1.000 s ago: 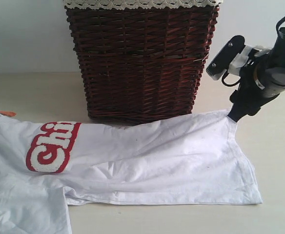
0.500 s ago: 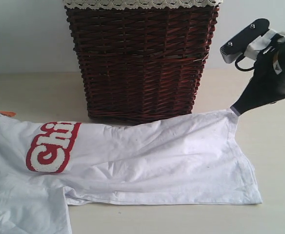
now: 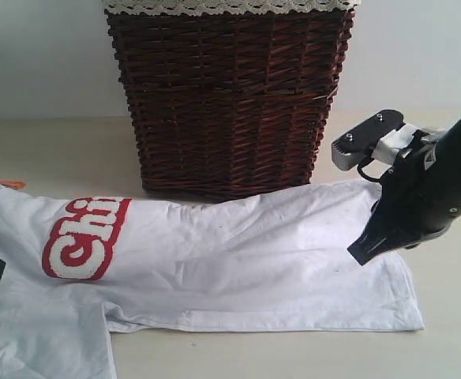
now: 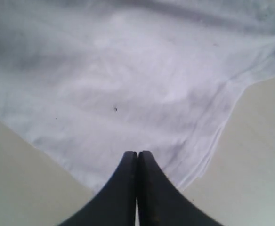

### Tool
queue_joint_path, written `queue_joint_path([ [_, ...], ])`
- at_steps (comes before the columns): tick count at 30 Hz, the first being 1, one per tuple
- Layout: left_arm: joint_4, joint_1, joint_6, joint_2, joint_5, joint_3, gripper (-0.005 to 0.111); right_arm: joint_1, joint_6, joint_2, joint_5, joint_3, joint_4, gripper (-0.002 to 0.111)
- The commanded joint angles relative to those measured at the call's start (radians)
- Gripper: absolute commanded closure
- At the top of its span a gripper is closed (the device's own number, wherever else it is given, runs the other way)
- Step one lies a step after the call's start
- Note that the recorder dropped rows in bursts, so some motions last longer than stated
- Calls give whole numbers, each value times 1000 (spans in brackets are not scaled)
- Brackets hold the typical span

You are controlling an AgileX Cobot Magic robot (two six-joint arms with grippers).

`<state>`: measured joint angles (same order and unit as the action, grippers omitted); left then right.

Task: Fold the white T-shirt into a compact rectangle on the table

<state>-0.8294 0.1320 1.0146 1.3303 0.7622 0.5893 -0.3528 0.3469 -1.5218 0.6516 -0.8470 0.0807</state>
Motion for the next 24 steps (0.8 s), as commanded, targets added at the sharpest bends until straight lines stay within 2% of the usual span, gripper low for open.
queue_joint_path([
  [1, -1, -76, -58, 20, -73, -15, 107, -2, -31, -40, -135, 4, 27, 108],
  [5, 100, -204, -178, 103, -223, -19, 107, -2, -36, -110, -168, 4, 48, 108],
  [8, 187, -251, -280, 188, -307, -19, 107, -2, -36, -161, -180, 4, 33, 108],
  [14, 219, -254, -324, 337, -321, -19, 107, -2, -36, -240, -183, 4, 33, 108],
  [20, 290, -254, -348, 393, -238, -19, 107, -2, -36, -264, -140, 4, 45, 108],
  [24, 371, -254, -429, 393, -162, -19, 107, -2, -37, -264, -116, 4, 45, 108],
])
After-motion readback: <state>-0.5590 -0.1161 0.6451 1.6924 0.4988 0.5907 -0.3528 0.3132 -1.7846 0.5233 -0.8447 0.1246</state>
